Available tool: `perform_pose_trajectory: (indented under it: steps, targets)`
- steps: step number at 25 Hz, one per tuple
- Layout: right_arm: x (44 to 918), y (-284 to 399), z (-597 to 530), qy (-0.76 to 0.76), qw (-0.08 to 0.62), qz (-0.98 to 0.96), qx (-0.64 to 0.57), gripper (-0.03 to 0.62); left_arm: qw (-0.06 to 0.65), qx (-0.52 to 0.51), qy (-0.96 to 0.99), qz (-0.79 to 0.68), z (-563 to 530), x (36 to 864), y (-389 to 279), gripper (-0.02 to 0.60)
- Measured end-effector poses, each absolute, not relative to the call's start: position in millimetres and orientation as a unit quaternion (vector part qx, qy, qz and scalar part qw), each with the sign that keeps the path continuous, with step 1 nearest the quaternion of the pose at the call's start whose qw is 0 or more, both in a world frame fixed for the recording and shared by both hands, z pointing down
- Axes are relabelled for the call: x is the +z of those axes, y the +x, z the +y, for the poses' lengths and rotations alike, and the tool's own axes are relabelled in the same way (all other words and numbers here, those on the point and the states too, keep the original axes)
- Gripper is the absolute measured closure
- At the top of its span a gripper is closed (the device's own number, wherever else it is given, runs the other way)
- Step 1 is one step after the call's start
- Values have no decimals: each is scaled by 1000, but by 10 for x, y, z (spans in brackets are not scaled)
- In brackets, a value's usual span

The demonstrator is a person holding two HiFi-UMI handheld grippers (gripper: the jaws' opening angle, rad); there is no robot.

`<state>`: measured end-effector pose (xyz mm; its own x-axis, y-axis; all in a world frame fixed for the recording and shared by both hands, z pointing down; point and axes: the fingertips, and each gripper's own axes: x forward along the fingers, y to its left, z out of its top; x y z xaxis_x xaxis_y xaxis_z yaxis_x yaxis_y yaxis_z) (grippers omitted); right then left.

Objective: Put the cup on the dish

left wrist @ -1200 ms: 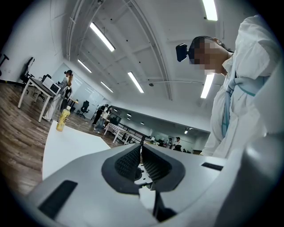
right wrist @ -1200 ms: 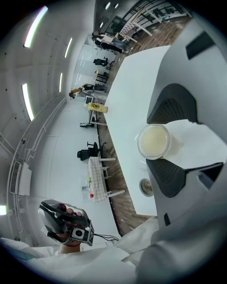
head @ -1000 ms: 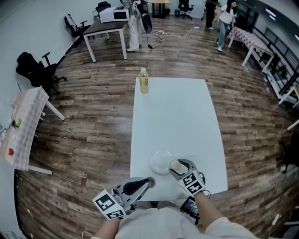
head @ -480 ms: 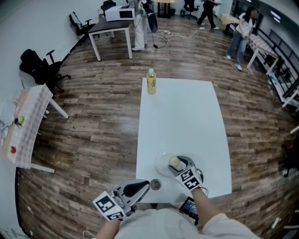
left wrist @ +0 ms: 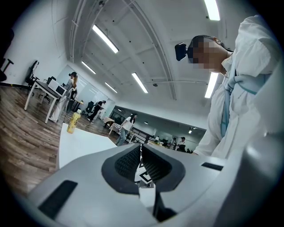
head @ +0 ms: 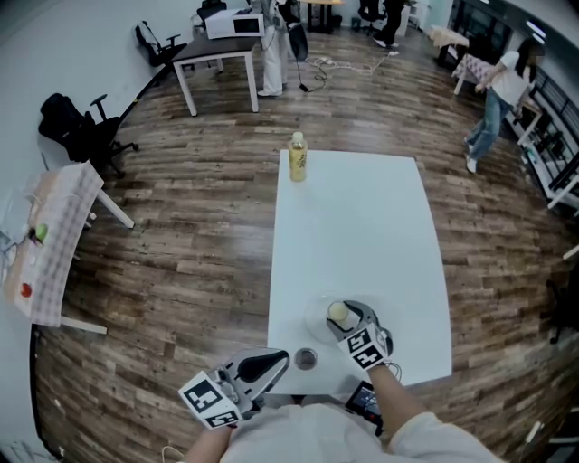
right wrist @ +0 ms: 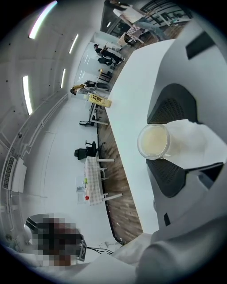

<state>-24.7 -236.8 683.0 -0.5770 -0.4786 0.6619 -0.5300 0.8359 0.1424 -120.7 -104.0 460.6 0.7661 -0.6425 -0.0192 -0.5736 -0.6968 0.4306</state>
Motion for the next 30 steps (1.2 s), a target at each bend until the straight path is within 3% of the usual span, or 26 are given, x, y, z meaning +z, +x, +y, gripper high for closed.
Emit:
perform_pose_trajectory:
  steps: [11,30]
  targets:
    - [6822,-276,-2342,281,376,-883,21,329,202,-92,922,-317,-1063,4575,-1195,578]
    - [6476,-197,-2200,303,282,-906,89,307,192,-107,929,-298,-1092,4531,-1103,577]
